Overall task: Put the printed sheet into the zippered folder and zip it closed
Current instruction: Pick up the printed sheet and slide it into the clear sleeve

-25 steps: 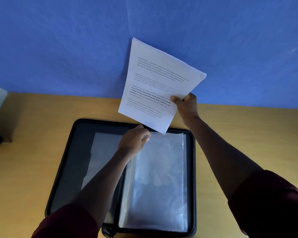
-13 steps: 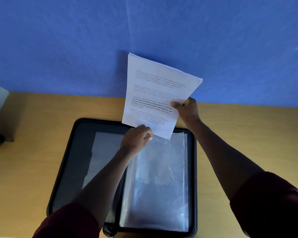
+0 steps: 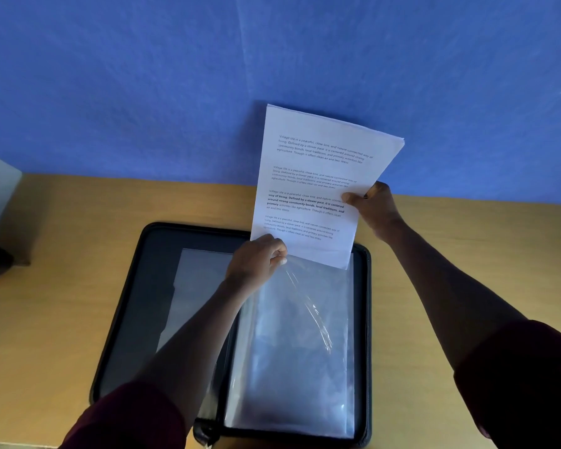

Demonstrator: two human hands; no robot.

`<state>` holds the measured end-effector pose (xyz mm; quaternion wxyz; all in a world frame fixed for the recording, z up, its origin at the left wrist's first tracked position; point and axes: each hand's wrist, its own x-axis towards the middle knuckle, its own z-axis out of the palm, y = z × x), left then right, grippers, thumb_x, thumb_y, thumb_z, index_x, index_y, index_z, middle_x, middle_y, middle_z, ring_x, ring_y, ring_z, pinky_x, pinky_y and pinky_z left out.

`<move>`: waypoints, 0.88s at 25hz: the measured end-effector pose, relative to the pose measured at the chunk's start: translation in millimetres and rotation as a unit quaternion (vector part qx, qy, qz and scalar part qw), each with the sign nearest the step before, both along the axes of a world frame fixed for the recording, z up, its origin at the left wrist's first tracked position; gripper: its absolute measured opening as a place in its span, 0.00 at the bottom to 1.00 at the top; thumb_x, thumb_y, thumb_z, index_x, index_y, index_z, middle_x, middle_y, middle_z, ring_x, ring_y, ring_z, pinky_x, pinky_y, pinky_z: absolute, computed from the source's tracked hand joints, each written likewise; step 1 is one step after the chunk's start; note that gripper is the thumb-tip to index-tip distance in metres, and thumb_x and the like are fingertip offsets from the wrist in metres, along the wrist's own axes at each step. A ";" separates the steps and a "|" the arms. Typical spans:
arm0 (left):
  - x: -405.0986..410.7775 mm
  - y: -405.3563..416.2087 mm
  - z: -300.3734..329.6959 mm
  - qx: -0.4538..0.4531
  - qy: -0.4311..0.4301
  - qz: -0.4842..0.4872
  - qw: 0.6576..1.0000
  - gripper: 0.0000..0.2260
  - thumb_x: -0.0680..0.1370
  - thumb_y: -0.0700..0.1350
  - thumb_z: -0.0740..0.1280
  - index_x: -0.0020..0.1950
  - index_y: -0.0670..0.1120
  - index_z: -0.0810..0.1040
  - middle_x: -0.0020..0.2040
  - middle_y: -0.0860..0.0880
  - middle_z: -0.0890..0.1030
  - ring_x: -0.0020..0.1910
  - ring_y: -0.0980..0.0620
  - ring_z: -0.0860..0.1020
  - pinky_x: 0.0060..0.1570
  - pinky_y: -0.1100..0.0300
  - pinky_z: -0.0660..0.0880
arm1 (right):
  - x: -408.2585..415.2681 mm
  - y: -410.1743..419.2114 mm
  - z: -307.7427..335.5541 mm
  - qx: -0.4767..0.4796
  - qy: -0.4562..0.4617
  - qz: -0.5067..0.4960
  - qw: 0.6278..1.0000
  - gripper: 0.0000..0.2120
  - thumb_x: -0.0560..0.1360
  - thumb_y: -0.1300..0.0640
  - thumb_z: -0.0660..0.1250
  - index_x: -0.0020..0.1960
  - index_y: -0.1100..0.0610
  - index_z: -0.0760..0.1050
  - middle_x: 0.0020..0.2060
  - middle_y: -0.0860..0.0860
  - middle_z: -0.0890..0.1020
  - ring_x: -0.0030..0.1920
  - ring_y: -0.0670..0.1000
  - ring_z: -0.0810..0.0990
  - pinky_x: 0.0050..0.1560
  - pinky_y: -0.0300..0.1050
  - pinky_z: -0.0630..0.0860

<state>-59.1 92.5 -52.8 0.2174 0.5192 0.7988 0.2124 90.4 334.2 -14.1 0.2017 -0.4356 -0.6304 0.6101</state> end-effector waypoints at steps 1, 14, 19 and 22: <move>-3.1 -0.3 0.5 -0.009 0.000 -0.001 1.000 0.02 0.77 0.46 0.71 0.46 0.52 0.78 0.46 0.55 0.80 0.44 0.55 0.81 0.41 0.58 0.76 | -0.4 1.0 -0.5 -0.001 -0.004 0.003 1.000 0.12 0.72 0.66 0.73 0.53 0.56 0.80 0.46 0.46 0.85 0.44 0.43 0.85 0.43 0.37 0.80; -56.6 -7.2 -1.6 -0.057 0.012 -0.005 0.998 0.05 0.74 0.39 0.72 0.41 0.48 0.81 0.45 0.53 0.75 0.40 0.54 0.75 0.42 0.57 0.73 | -2.0 12.9 -12.1 -0.013 -0.013 0.015 1.000 0.16 0.73 0.67 0.72 0.60 0.63 0.79 0.53 0.55 0.84 0.53 0.55 0.84 0.58 0.52 0.80; -55.4 -5.1 -0.6 -0.061 0.025 -0.004 0.998 0.04 0.74 0.41 0.73 0.42 0.49 0.81 0.45 0.55 0.75 0.39 0.55 0.75 0.39 0.61 0.67 | -5.2 19.2 -12.6 -0.020 -0.031 0.049 0.998 0.15 0.73 0.67 0.72 0.60 0.62 0.78 0.55 0.57 0.84 0.56 0.58 0.83 0.60 0.56 0.79; -53.9 -2.4 3.7 -0.062 0.028 -0.002 0.998 0.03 0.75 0.42 0.71 0.42 0.49 0.81 0.45 0.55 0.79 0.41 0.53 0.78 0.40 0.58 0.72 | -10.7 25.4 -10.9 -0.010 -0.049 0.067 0.997 0.15 0.73 0.67 0.73 0.59 0.61 0.79 0.55 0.55 0.84 0.55 0.56 0.83 0.60 0.56 0.79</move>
